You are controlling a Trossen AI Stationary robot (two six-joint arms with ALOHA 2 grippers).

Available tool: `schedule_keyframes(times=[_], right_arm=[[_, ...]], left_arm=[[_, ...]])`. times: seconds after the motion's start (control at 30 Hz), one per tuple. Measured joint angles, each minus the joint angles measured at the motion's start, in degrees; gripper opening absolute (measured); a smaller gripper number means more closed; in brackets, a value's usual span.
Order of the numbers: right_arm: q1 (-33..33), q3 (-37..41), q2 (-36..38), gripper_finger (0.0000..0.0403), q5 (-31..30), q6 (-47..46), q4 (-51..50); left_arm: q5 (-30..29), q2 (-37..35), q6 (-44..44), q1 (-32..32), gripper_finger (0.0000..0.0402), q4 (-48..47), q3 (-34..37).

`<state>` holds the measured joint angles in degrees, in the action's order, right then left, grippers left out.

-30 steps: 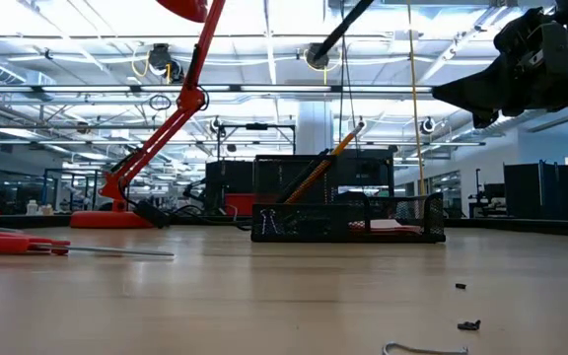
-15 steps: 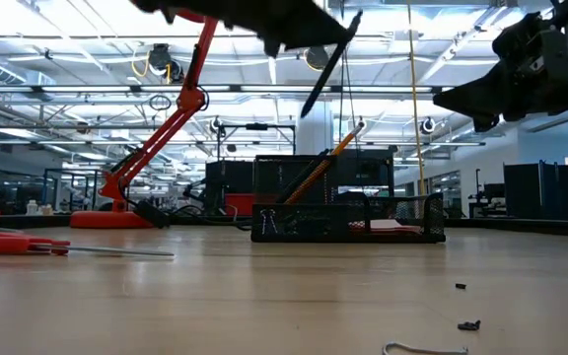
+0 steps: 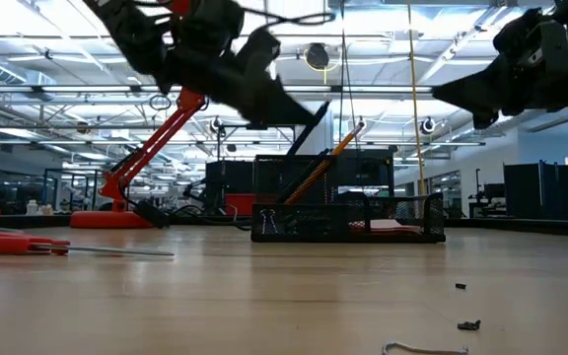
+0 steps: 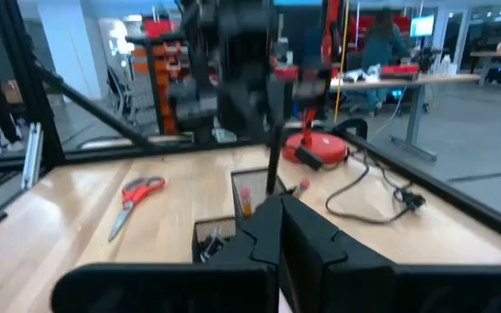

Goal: Pick and place office supplies into organizer
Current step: Put the black pen into the black desk organizer

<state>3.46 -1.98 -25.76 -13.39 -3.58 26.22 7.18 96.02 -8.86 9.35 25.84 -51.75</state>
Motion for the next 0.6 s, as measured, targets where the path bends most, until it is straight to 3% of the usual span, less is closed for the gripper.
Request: schedule_keyframes(times=[0.17,0.6], right_arm=[[-0.02,0.0,-0.02,0.0004,-0.06,3.01,3.21],[-0.11,0.02,-0.02,0.0004,-0.31,10.3,18.92]], left_arm=[[0.52,0.01,0.55,0.5,0.0042,1.68,3.45],[-0.14,1.37,1.41,0.65,0.0042,1.45,3.55]])
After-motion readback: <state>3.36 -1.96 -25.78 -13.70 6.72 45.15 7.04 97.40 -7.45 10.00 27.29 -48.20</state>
